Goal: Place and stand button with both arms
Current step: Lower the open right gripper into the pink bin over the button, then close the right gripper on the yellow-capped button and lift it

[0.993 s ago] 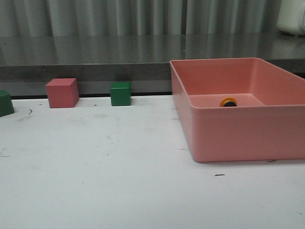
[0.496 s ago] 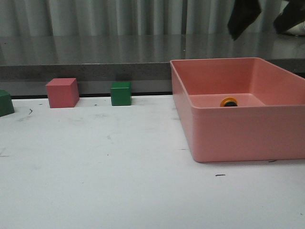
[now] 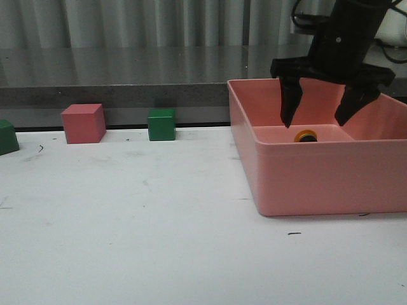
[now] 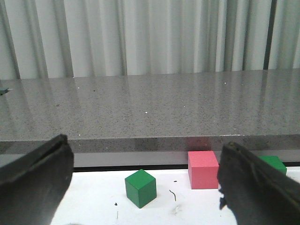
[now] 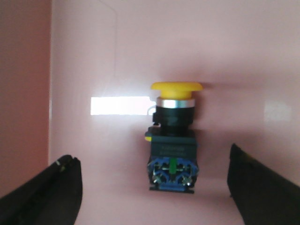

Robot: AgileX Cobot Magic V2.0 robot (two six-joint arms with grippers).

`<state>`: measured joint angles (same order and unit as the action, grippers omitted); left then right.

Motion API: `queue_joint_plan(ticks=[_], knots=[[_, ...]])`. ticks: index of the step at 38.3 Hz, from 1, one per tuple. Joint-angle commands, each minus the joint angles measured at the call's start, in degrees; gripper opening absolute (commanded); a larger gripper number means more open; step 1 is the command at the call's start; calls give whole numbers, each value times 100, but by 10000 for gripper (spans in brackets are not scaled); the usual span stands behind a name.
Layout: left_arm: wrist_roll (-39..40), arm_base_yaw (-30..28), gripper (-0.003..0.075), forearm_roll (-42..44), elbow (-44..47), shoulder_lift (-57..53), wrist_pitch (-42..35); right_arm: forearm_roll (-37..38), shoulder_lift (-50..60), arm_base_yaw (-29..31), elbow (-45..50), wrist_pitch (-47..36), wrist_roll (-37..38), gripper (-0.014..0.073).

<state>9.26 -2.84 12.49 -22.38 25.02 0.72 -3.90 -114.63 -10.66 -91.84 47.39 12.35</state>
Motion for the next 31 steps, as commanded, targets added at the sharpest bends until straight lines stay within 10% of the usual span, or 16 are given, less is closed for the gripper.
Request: queue_joint_plan(ticks=[1, 14, 25, 31], knots=[[13, 28, 596, -27, -206, 65, -408, 33, 27, 100, -423, -37, 109, 641], [13, 28, 596, -27, -206, 65, -408, 33, -512, 118, -633, -68, 114, 624], [13, 28, 596, -27, -206, 65, -408, 33, -513, 118, -633, -63, 114, 263], [13, 28, 596, -27, -206, 65, -408, 33, -513, 118, -633, 2, 114, 237]])
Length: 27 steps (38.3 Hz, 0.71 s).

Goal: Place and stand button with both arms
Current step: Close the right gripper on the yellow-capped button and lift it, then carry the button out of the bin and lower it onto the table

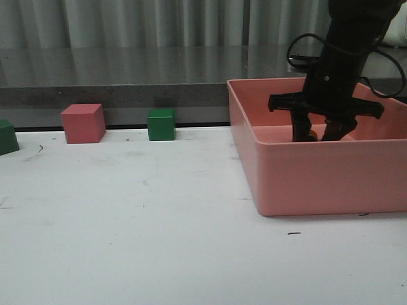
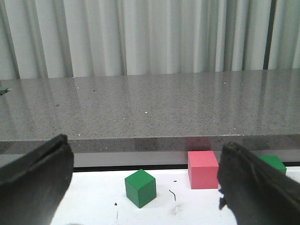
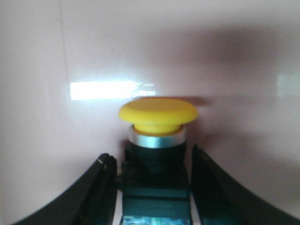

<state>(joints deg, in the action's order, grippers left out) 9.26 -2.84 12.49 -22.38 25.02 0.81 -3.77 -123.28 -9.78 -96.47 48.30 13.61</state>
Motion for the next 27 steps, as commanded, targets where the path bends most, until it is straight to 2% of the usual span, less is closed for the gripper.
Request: queue_joint_plan(ticks=[1, 8, 17, 22, 27], knots=[[13, 28, 596, -27, -206, 65, -417, 20, 352, 30, -190, -51, -12, 237], [13, 28, 596, -27, -206, 65, -417, 20, 429, 22, -649, 535, -12, 237], [13, 28, 596, -27, -206, 65, -417, 20, 1019, -121, -1194, 854, -12, 237], [13, 28, 596, -27, -206, 65, -417, 20, 1342, -413, -1378, 1002, -24, 237], [13, 28, 596, -27, -206, 65, -417, 20, 1529, -960, -1539, 1117, -48, 237]])
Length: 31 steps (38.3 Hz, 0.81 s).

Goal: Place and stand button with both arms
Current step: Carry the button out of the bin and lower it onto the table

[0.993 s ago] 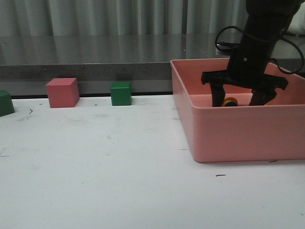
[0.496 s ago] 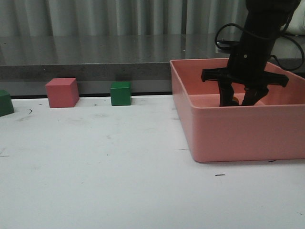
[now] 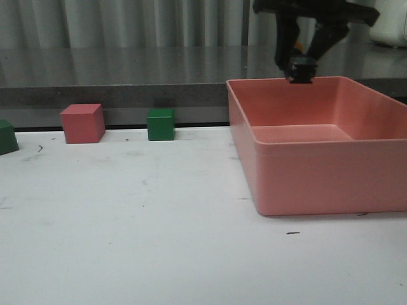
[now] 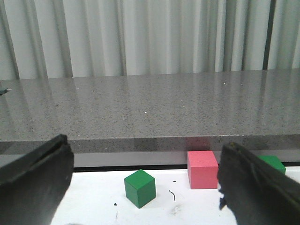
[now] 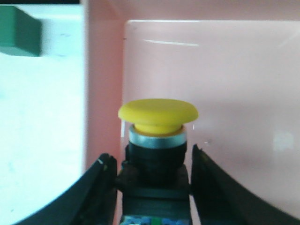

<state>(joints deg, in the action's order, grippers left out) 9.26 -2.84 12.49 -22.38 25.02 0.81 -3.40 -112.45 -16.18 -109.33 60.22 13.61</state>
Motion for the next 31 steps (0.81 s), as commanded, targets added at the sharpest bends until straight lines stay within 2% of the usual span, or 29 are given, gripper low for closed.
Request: queue_joint_plan(ticks=[1, 7, 14, 19, 25, 31], knots=[[13, 28, 596, -27, -206, 65, -417, -17, 451, -421, -269, -75, -48, 237], [13, 28, 596, -27, -206, 65, -417, -170, 389, -1205, -369, -55, -48, 237], [13, 28, 596, -27, -206, 65, -417, -473, 109, -2091, -385, -466, -43, 237], [13, 28, 596, -27, -206, 65, -417, -609, -350, -2627, -757, -428, -17, 237], [13, 28, 596, -27, -206, 65, -417, -614, -1057, -2982, -1499, -172, 212, 237], [13, 28, 596, -27, -206, 65, -417, -498, -1634, -2937, -2094, 116, 750, 237]])
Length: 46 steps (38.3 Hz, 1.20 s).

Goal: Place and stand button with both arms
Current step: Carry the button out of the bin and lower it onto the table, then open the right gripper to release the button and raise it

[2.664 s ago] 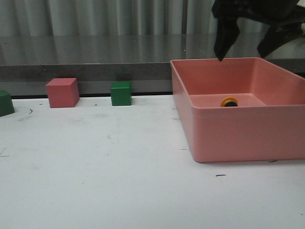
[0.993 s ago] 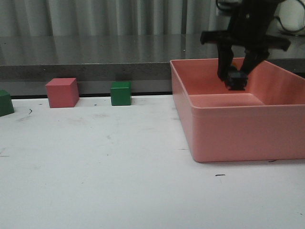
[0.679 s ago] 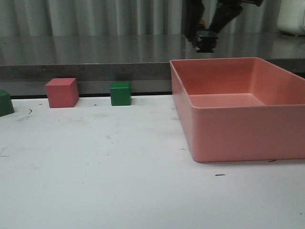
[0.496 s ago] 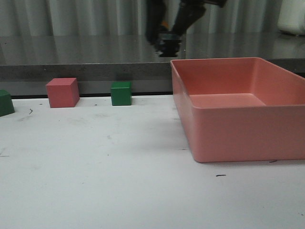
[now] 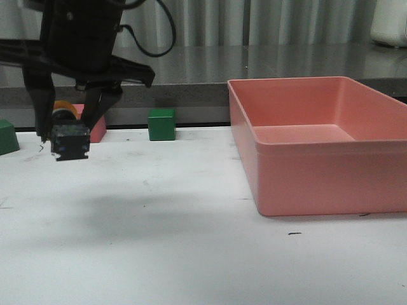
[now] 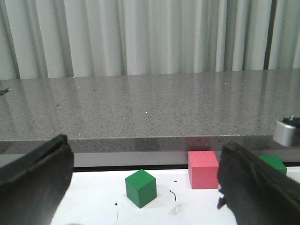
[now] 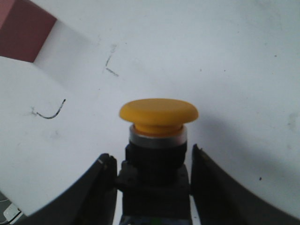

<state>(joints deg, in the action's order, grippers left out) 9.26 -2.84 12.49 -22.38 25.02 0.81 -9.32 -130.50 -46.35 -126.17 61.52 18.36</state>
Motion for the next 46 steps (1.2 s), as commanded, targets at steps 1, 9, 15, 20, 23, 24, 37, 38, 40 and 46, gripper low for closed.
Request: queue_joint_plan(ticks=[1, 9, 15, 20, 23, 24, 37, 38, 40, 46], knots=[[13, 28, 596, -27, -206, 65, -417, 169, 83, 102, -460, 23, 408, 237], [13, 28, 596, -27, -206, 65, -417, 559, -331, 272, -508, 78, 1295, 237], [13, 28, 596, -27, -206, 65, -417, 535, -526, 320, -502, 73, 1582, 237], [13, 28, 596, -27, -206, 65, -417, 535, -559, 320, -502, 22, 1582, 237], [13, 28, 596, -27, -206, 65, -417, 535, -564, 320, -502, -29, 1582, 245], [13, 28, 596, -27, -206, 65, -417, 535, -578, 320, -502, -39, 1582, 251], [13, 28, 596, -27, -206, 65, -417, 535, -649, 320, -502, -16, 1582, 390], [13, 28, 596, -27, -206, 65, -417, 535, -636, 320, -502, -6, 1582, 414], [13, 28, 596, -27, -206, 65, -417, 535, -597, 320, -538, 23, 1576, 458], [13, 28, 596, -27, -206, 65, -417, 535, -450, 320, -906, 265, 1447, 527]])
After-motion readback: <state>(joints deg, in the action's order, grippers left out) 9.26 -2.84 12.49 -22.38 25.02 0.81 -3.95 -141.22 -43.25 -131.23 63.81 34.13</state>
